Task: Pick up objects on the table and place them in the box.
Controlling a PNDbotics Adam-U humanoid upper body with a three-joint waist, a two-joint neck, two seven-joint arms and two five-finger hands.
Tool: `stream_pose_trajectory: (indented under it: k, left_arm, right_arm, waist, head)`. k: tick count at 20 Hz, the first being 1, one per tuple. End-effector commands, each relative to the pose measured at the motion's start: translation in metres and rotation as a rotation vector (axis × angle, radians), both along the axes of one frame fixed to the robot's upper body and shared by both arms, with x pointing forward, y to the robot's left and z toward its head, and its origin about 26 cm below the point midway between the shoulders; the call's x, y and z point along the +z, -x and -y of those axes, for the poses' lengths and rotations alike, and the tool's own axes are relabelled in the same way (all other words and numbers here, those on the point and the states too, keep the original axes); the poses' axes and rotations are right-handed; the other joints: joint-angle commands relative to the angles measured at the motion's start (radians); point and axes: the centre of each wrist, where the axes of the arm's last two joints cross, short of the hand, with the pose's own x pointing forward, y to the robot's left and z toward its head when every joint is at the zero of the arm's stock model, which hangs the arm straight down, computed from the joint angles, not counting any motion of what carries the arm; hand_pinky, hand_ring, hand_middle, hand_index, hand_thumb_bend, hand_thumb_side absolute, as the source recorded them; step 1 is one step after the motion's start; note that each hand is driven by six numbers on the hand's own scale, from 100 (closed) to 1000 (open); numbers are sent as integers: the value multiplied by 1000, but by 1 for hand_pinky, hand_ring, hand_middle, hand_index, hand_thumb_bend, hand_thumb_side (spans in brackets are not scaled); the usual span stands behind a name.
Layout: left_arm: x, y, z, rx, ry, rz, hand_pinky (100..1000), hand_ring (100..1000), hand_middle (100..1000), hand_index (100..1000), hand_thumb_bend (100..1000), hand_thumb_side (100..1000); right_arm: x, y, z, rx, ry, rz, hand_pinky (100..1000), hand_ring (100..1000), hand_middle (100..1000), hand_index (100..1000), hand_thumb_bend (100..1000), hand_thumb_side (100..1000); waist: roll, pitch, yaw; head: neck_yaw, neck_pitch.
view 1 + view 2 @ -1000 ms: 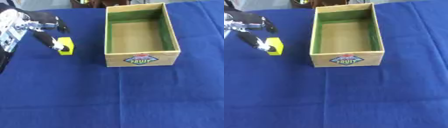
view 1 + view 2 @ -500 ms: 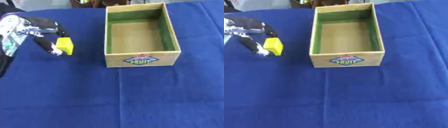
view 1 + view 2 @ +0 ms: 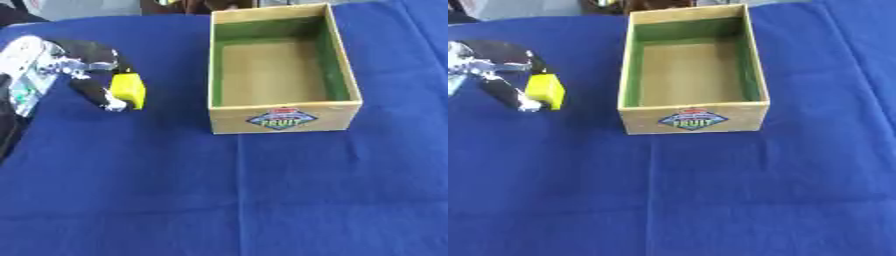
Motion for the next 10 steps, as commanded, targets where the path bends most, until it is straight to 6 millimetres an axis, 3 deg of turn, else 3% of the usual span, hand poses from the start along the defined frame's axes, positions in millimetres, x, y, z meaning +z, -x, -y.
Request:
stream_pose_trajectory:
  k: [1, 10]
  left_arm:
    - [14, 3, -6, -1, 6, 68, 555, 672, 592, 799, 559, 606]
    - [9, 1, -7, -7, 28, 114, 457, 571, 486, 698, 325, 430]
  right_arm:
    - [10, 3, 1, -7, 22, 32, 682, 671, 526, 769, 100, 1000]
    - [9, 3, 1, -11, 14, 30, 682, 672, 525, 769, 100, 1000]
  waist:
    - [-7, -17, 0]
    - [-8, -16, 1]
  head:
    - [1, -11]
    - [0, -10]
